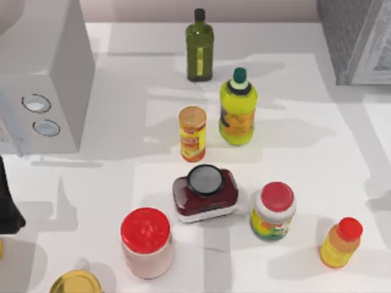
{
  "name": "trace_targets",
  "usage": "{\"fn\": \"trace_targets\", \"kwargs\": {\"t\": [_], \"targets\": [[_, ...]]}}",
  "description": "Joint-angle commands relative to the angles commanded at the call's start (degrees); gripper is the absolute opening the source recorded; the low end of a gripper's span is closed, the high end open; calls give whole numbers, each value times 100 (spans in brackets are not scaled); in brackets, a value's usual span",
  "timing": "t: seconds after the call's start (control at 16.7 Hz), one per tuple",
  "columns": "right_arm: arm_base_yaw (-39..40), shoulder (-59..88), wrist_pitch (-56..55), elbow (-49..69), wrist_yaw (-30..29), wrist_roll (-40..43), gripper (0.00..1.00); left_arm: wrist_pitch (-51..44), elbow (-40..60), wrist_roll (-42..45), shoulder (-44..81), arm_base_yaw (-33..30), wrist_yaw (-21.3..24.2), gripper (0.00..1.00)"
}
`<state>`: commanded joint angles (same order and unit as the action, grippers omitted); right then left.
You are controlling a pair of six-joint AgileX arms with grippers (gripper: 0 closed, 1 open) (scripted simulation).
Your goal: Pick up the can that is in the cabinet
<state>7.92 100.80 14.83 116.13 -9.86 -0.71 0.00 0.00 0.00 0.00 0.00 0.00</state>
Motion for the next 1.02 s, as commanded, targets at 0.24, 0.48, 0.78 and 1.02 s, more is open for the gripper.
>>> {"fn": "trace_targets", "kwargs": {"t": [0.24,0.48,0.78,1.02], "targets": [[0,0,0,0,0,0,17,0,0,0,0,0,0,100],[0,0,0,0,0,0,0,0,0,0,0,0,0,100],[0,0,0,0,0,0,0,0,0,0,0,0,0,100],[37,-96,71,-33,-35,-6,0,0,0,0,0,0,0,100]]}}
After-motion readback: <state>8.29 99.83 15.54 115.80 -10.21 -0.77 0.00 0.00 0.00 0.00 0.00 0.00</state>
